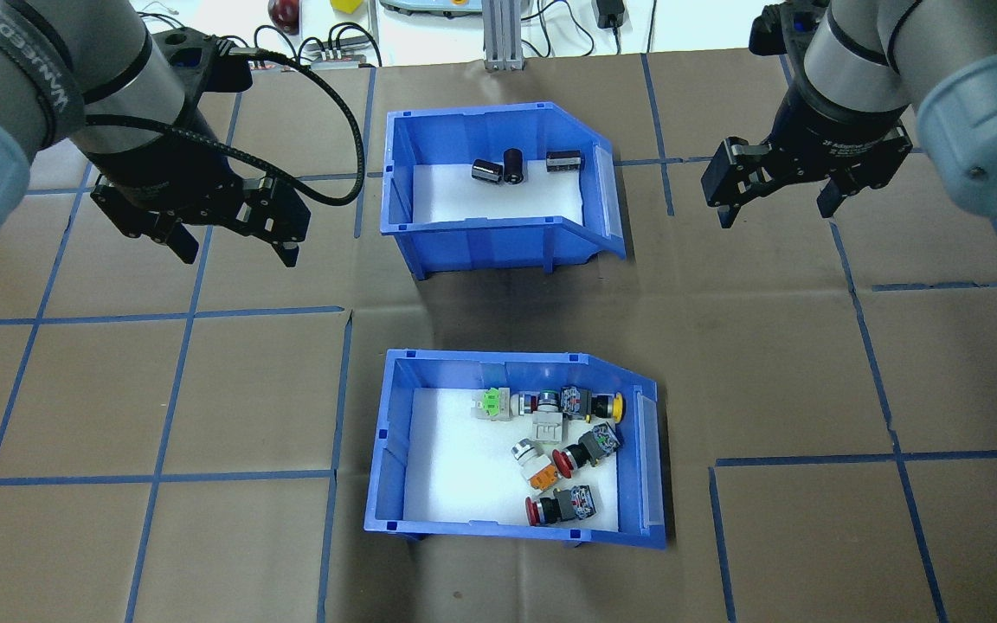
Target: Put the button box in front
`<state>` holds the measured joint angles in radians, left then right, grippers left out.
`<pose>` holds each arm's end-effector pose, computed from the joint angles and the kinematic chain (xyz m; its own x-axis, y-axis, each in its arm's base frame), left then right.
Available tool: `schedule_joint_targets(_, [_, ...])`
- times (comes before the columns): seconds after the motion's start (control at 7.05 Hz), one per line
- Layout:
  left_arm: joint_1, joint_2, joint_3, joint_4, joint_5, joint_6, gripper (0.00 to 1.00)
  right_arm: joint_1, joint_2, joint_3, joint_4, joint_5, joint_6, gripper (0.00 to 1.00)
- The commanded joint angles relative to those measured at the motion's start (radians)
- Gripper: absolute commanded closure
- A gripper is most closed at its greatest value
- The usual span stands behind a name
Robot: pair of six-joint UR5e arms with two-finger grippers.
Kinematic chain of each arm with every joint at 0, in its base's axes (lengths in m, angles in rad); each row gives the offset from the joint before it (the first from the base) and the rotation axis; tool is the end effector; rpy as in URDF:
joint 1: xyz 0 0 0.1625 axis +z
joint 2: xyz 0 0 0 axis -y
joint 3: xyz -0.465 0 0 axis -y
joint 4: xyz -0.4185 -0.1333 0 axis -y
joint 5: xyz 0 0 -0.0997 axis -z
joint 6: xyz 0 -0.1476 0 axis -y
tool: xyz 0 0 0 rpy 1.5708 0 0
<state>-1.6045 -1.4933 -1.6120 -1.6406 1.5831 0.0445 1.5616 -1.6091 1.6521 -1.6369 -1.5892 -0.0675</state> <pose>-0.1475 -0.4722 0.4904 -0.9969 0.0785 -0.0108 0.0781 0.9964 0.0340 0.1259 -0.5046 0.4639 -0.9981 -0.0578 0.0199 -0.0583 0.9981 -0.0218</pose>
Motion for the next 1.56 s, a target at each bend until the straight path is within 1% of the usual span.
schedule_joint_targets(0.0, [0.002, -0.007, 0.000, 0.010, 0.053, 0.008, 0.01, 0.000, 0.000, 0.002, 0.000, 0.000, 0.000, 0.00])
schedule_joint_targets(0.14, [0.002, -0.011, 0.003, 0.031, 0.079, 0.008, 0.01, 0.000, 0.000, 0.000, 0.000, 0.000, 0.000, 0.00])
schedule_joint_targets(0.57, [0.005, -0.019, 0.027, 0.034, 0.080, -0.015, 0.01, 0.005, 0.011, -0.018, -0.014, -0.012, -0.028, 0.00])
schedule_joint_targets(0.71, [0.005, -0.007, 0.012, 0.034, 0.078, -0.065, 0.01, 0.005, 0.023, -0.037, -0.018, 0.000, -0.037, 0.00])
schedule_joint_targets(0.85, [0.005, -0.005, 0.009, 0.041, 0.078, -0.116, 0.01, 0.008, 0.056, -0.070, -0.021, 0.002, -0.087, 0.00])
schedule_joint_targets(0.99, [0.006, -0.002, 0.006, 0.047, 0.080, -0.121, 0.01, 0.024, 0.093, -0.122, -0.021, 0.003, -0.210, 0.00])
schedule_joint_targets(1.13, [0.006, -0.002, 0.011, 0.048, 0.078, -0.127, 0.01, 0.052, 0.135, -0.177, -0.020, 0.003, -0.294, 0.00])
schedule_joint_targets(1.28, [0.009, -0.004, 0.001, 0.050, 0.078, -0.188, 0.01, 0.104, 0.208, -0.227, -0.020, 0.003, -0.381, 0.00])
schedule_joint_targets(1.42, [0.009, -0.008, -0.005, 0.076, 0.077, -0.318, 0.01, 0.177, 0.291, -0.300, -0.023, -0.009, -0.428, 0.00])
